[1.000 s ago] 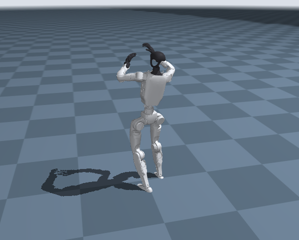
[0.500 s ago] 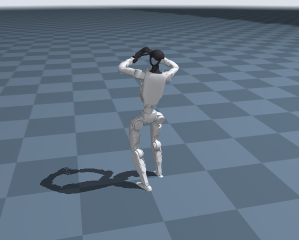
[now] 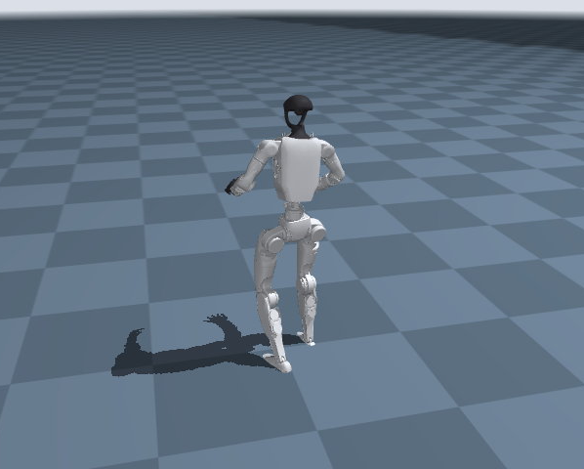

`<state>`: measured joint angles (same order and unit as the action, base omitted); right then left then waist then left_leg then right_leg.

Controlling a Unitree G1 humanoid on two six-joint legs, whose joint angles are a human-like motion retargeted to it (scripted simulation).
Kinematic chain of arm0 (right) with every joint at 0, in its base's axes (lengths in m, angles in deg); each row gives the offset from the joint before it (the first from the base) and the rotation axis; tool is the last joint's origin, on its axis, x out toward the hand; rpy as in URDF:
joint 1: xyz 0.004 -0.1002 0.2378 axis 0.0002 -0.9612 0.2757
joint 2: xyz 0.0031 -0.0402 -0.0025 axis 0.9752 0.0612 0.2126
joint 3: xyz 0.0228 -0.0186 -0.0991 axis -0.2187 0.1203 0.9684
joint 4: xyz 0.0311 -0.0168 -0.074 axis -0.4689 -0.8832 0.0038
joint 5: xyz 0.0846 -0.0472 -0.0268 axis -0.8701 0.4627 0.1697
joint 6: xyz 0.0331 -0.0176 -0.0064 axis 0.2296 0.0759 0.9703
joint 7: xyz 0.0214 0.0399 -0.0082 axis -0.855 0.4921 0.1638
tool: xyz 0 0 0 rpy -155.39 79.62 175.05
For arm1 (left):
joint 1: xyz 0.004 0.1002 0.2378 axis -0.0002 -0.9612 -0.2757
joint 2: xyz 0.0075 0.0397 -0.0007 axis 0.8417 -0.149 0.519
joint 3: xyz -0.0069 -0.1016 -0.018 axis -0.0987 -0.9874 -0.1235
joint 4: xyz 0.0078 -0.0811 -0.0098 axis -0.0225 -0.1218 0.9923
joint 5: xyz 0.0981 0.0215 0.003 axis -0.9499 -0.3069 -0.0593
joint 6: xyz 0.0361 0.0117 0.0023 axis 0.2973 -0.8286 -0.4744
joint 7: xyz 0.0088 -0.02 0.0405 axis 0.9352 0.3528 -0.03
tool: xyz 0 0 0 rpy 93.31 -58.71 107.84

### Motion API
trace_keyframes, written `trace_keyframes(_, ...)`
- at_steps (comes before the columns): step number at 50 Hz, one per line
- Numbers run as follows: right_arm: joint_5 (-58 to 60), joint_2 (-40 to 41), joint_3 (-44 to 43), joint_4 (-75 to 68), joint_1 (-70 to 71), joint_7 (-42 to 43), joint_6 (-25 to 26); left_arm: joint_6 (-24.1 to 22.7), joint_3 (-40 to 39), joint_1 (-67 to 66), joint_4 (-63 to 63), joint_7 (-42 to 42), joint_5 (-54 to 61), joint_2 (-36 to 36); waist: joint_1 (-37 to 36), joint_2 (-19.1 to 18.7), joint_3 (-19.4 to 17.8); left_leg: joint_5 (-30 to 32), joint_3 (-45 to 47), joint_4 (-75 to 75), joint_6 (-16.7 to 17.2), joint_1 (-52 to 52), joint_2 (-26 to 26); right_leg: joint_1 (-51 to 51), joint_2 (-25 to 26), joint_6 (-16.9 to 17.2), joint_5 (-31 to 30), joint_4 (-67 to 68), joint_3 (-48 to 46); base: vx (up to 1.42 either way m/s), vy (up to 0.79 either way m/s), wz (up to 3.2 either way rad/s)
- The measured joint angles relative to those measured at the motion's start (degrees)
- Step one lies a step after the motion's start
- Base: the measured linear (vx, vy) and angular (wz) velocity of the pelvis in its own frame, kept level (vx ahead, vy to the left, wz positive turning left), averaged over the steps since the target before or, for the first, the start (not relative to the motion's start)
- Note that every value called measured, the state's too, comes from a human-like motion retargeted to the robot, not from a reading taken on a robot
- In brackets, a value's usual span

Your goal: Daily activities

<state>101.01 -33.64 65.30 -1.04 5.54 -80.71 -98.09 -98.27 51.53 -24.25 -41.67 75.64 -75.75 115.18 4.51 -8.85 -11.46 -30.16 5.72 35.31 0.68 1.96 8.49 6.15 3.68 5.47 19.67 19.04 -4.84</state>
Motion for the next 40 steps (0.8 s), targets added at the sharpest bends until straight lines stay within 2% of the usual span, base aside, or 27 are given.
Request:
trace_keyframes(5,-4.0,14.3,-2.1,-30.7,-4.1,3.3,5.2,1.5,1.7,-2.9,-10.1,-0.6,3.5,-8.2,-6.5,-0.7,-0.9,1.2,-5.5,6.7,0.8,4.9,0.7,-2.0,1.4,-0.6,-2.4,-4.9,-3.0,-0.09,-0.13,0.38)
trace_keyframes(10,-12.5,18.2,-8.3,-45.4,-5.3,7.1,7.1,2.7,2.2,-5.7,-19.3,-1.8,7.0,-13.7,-11.3,-1.9,-1.4,1.9,-10.5,11.8,1.8,9.3,0.5,-3.6,2.7,-0.5,-4.8,-8.6,-5.3,-0.09,-0.09,0.22)
trace_keyframes(12,-14.6,17.6,-10.4,-47.2,-5.8,7.9,6.9,3.2,2.2,-7.1,-23.0,-2.9,8.1,-14.9,-12.5,-2.1,-1.2,-2.6,-13.1,13.0,0.8,11.1,-0.8,-4.1,3.1,-0.4,-5.9,-10.2,-5.2,-0.07,-0.03,-0.09)
trace_keyframes(14,-15.8,16.4,-12.1,-47.1,-6.5,8.2,6.6,3.6,2.0,-8.8,-26.5,-4.3,9.0,-15.7,-13.1,-2.3,-0.6,-5.9,-14.3,14.6,-0.3,11.8,-1.5,-4.3,3.5,-0.2,-7.0,-11.8,-5.0,-0.06,0.01,-0.18)
trace_keyframes(18,-16.3,13.8,-14.0,-42.2,-9.3,7.8,5.5,4.4,1.2,-12.7,-33.0,-7.3,10.3,-16.2,-12.3,-2.5,0.7,-7.7,-14.0,16.6,-0.8,9.8,-1.6,-4.6,4.5,0.1,-9.2,-14.2,-3.5,-0.05,0.08,-0.34)
trace_keyframes(25,-16.0,13.3,-14.0,-30.2,-15.6,4.2,4.4,5.2,0.6,-15.8,-40.8,-11.7,9.2,-15.5,-6.6,-0.8,1.4,-9.5,-11.6,6.8,-1.5,1.7,-3.2,-3.2,4.3,1.6,-11.9,-14.6,0.8,-0.08,0.16,-0.56)
trace_keyframes(27,-16.2,14.0,-13.3,-28.3,-16.3,3.0,4.5,5.1,0.8,-14.6,-41.5,-12.0,8.6,-14.6,-4.7,1.3,1.5,-8.5,-10.0,-0.5,-2.4,-1.2,-5.2,-1.5,2.3,2.5,-12.0,-13.2,2.4,-0.14,0.19,-0.62)
trace_keyframes(30,-16.2,15.6,-11.5,-27.6,-17.0,2.2,4.2,4.6,2.0,-12.5,-40.9,-11.0,7.9,-13.4,-2.3,1.9,1.0,-9.2,-8.1,-4.5,-3.1,-2.6,-5.6,0.6,2.2,3.4,-12.9,-11.5,4.3,-0.19,0.17,-0.68)
trace_keyframes(37,-16.5,20.3,-6.4,-28.9,-15.7,1.4,3.9,1.8,5.6,-6.6,-33.6,-6.9,6.9,-10.5,1.1,6.6,-0.3,-4.6,-1.1,-14.7,-3.9,-4.1,-9.5,8.5,-0.3,7.2,-15.9,-5.1,9.8,-0.24,0.12,-0.85)
trace_keyframes(38,-16.8,19.8,-6.2,-28.9,-14.1,0.8,3.8,1.5,5.8,-4.5,-32.0,-7.0,7.1,-9.1,1.8,6.6,-0.2,-3.2,-0.9,-17.7,-3.9,-4.1,-9.9,9.5,-1.1,7.1,-16.3,-5.6,8.5,-0.23,0.08,-0.89)
trace_keyframes(40,-17.0,21.1,-4.7,-29.1,-14.2,1.0,3.7,0.8,6.9,-4.9,-28.6,-6.2,6.6,-9.2,1.4,7.6,0.1,-1.1,2.9,-19.0,-3.7,-3.3,-10.2,12.4,-3.9,4.3,-13.2,-1.8,5.1,-0.24,0.07,-1.14)
